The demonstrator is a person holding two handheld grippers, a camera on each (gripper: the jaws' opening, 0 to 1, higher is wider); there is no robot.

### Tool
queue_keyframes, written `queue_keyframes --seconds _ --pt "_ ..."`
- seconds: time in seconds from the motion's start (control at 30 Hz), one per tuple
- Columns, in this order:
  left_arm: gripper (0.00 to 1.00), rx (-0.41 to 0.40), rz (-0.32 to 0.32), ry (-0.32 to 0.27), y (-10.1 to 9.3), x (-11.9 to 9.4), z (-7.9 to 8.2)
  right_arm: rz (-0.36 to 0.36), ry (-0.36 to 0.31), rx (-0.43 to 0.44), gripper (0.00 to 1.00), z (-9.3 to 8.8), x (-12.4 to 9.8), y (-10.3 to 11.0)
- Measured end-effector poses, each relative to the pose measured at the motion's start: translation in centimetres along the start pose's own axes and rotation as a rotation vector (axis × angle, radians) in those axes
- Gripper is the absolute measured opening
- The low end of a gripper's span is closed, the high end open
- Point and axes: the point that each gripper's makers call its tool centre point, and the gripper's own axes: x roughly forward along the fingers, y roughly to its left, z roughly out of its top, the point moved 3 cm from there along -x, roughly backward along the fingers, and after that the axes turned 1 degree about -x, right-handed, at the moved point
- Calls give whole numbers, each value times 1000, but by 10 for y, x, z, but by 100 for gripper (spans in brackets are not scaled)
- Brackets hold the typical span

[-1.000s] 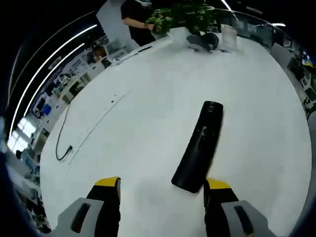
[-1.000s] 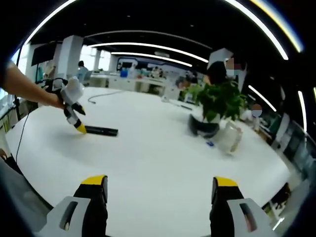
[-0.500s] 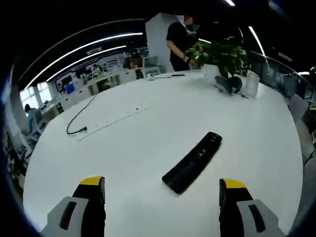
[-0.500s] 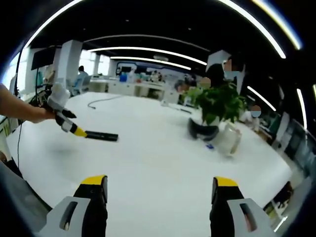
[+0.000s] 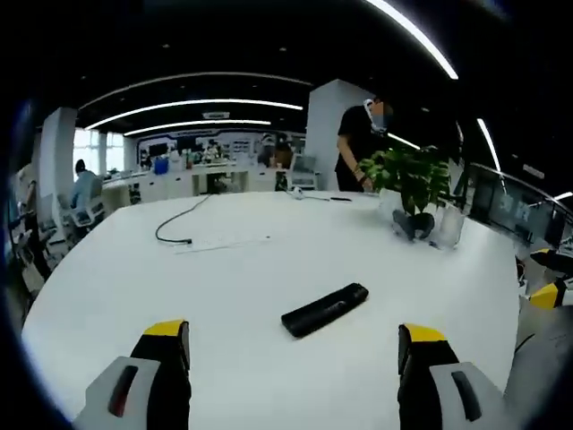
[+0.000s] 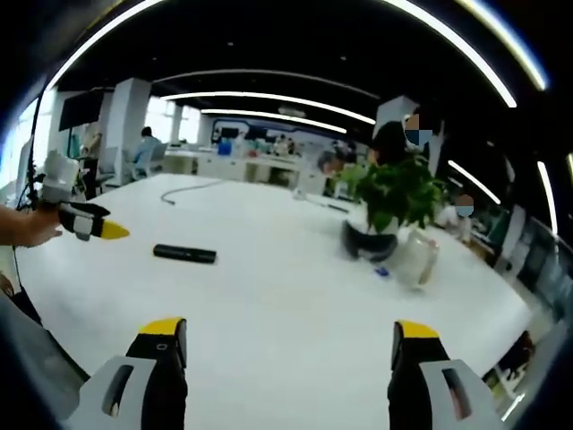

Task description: Press the specified remote control buttons in sequence, fully releasing each button before pressing the next.

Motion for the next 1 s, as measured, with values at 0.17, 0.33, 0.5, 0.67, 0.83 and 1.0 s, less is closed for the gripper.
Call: queue_keyframes --seconds 0.17,0.33,0.5,0.67,0.83,1.0 --pt "100 16 -13 2 -15 -26 -10 6 16 0 98 -3 2 1" --pt "100 45 0 16 -20 -49 -28 2 9 11 99 -1 1 -1" --pt "100 8 -1 21 -27 -67 -32 11 12 17 99 -1 1 -2" --pt "100 -30 -1 3 -33 -80 -31 10 8 24 99 0 0 -2" --pt "100 -38 26 -22 -31 -93 -30 -15 24 28 99 -2 3 -12" --pt "100 -68 92 -63 -30 -108 -28 -26 18 92 99 -3 3 -18"
